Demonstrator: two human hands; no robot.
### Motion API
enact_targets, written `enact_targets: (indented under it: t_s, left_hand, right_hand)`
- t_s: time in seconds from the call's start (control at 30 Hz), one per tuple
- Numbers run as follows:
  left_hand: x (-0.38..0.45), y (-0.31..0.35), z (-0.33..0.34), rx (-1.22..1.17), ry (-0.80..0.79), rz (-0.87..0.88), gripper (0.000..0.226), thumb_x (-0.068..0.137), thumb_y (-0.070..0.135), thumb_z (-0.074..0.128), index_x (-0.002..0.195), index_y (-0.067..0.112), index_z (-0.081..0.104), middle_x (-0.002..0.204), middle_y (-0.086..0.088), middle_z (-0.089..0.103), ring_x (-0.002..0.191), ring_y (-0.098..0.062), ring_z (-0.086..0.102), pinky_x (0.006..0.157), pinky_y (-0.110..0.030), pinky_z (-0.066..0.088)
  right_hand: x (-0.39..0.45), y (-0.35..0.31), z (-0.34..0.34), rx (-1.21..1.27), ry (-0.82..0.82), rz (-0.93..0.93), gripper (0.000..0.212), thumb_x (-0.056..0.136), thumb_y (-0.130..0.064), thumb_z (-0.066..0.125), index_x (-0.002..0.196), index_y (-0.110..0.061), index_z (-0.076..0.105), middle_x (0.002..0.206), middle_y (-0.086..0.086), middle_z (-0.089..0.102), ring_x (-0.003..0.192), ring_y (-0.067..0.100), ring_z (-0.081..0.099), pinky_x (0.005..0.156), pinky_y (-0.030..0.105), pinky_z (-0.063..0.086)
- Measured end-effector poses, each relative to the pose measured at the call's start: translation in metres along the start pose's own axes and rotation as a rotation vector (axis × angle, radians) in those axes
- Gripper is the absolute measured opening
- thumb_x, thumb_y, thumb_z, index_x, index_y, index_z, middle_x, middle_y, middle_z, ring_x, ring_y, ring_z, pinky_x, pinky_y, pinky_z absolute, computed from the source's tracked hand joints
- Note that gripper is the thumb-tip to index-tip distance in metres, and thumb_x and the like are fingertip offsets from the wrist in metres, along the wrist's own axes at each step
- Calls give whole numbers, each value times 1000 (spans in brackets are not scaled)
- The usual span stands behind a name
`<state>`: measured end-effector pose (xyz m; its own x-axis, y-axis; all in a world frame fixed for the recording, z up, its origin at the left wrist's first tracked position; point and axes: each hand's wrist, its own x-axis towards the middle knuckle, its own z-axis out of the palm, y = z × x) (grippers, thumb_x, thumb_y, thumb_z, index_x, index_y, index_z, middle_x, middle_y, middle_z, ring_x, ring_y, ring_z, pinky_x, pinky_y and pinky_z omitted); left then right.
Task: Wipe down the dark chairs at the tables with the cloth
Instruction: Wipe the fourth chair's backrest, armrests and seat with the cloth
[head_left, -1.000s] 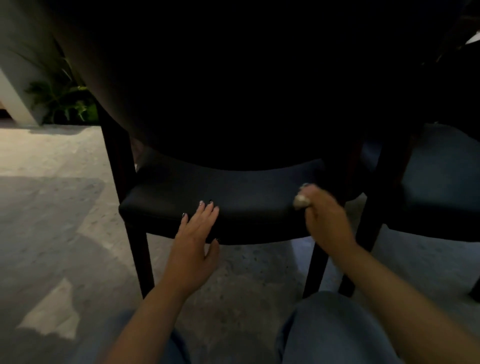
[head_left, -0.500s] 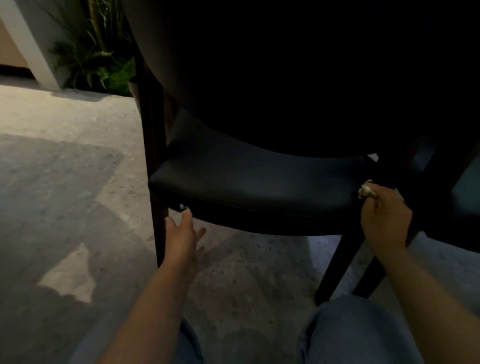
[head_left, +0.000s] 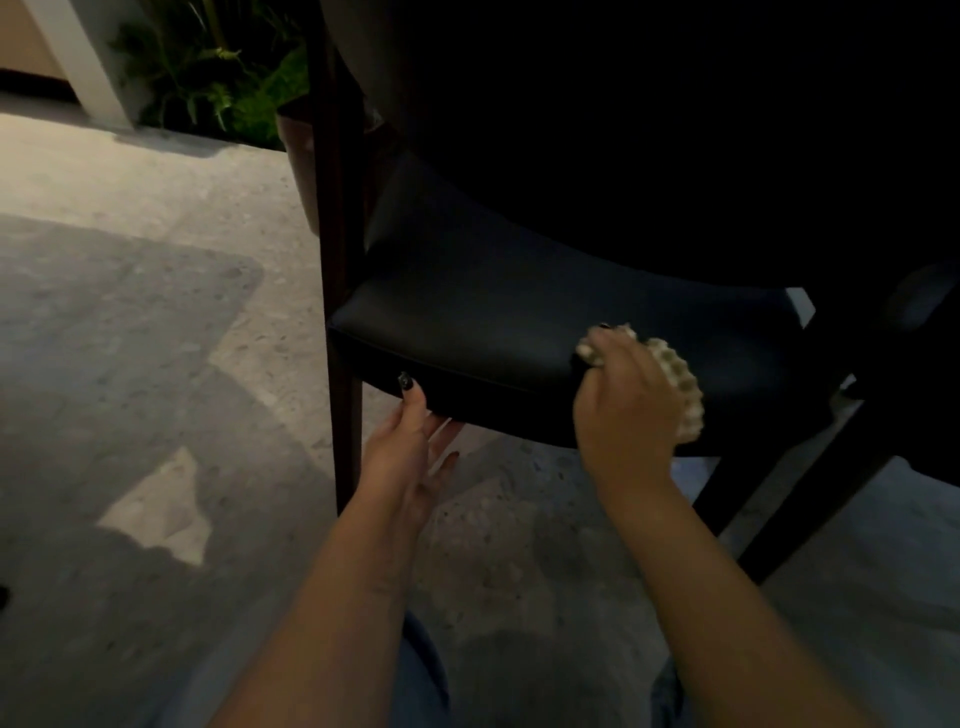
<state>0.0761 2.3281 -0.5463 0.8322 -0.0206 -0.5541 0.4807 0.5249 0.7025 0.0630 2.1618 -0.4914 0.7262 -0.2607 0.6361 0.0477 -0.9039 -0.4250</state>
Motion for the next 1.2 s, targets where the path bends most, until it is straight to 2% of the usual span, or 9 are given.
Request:
enact_targets:
  t_s: [0.17, 0.3, 0.43, 0.53, 0.6, 0.8, 0.97, 1.07, 1.2]
  left_hand:
    - [-3, 3, 4, 24, 56, -2, 21, 95, 53, 49, 97, 35, 59, 91, 9, 76, 78, -3, 72, 79, -36, 46]
    - [-5, 6, 7, 36, 80, -27, 22, 96, 52, 50, 96, 33, 63, 87, 12, 76, 72, 0, 71, 72, -30, 46]
    - [-7, 7, 9, 22, 102, -57, 18, 102, 41, 44, 106, 33, 60, 97, 10, 72, 87, -7, 68, 85, -32, 46]
    - [-12, 13, 3, -80, 103, -92, 32, 102, 46, 38, 102, 25, 62, 96, 3, 70, 92, -14, 67, 92, -36, 45]
    - [-15, 19, -2, -190, 158, -95, 43, 103, 49, 30, 102, 22, 63, 99, -3, 69, 93, -18, 67, 92, -37, 45]
    - [-16, 29, -11, -282, 260, -41, 59, 103, 52, 18, 128, 12, 53, 109, -6, 65, 97, -19, 62, 97, -38, 41]
    - [-14, 37, -20, -334, 403, 14, 57, 103, 46, 18, 130, 10, 52, 134, -9, 57, 121, -22, 55, 98, -36, 39]
    - [-14, 39, -22, -373, 520, 97, 48, 103, 39, 21, 126, 12, 54, 134, -8, 55, 116, -19, 55, 98, -35, 39]
    - [-17, 41, -19, -375, 600, 126, 47, 102, 31, 24, 136, 9, 49, 143, -10, 47, 129, -22, 46, 97, -33, 38]
  right_hand:
    - [5, -59, 34, 158, -164, -244, 32, 81, 8, 50, 107, 9, 67, 108, 23, 68, 105, 35, 64, 96, 40, 48]
    - [27, -90, 56, 192, -456, -396, 37, 86, 3, 47, 121, 5, 60, 122, 21, 61, 115, 32, 57, 103, 36, 40]
    - [42, -129, 83, 218, -746, -663, 31, 95, -12, 45, 124, -6, 55, 125, 11, 57, 119, 25, 50, 108, 38, 31]
    - [46, -134, 92, -198, -707, -883, 35, 99, -38, 37, 124, -20, 54, 134, 2, 51, 138, 24, 32, 115, 54, 13]
    - [43, -122, 86, -351, -661, -978, 41, 96, -38, 42, 134, -23, 48, 146, 6, 38, 143, 29, 21, 112, 63, 10]
    - [21, -80, 61, -500, -637, -1134, 50, 98, -25, 38, 147, -19, 31, 158, 17, 10, 143, 47, 5, 106, 71, 17]
    - [18, -106, 69, -536, -608, -1159, 63, 92, -19, -1, 143, -4, 32, 154, 23, 18, 140, 51, 15, 107, 68, 17]
    - [16, -123, 89, -512, -595, -1166, 48, 101, -16, 13, 145, -1, 26, 155, 24, 15, 142, 48, 9, 110, 65, 10]
    - [10, -128, 100, -626, -559, -1244, 44, 103, -22, 27, 141, -4, 40, 152, 22, 26, 142, 48, 7, 111, 64, 8]
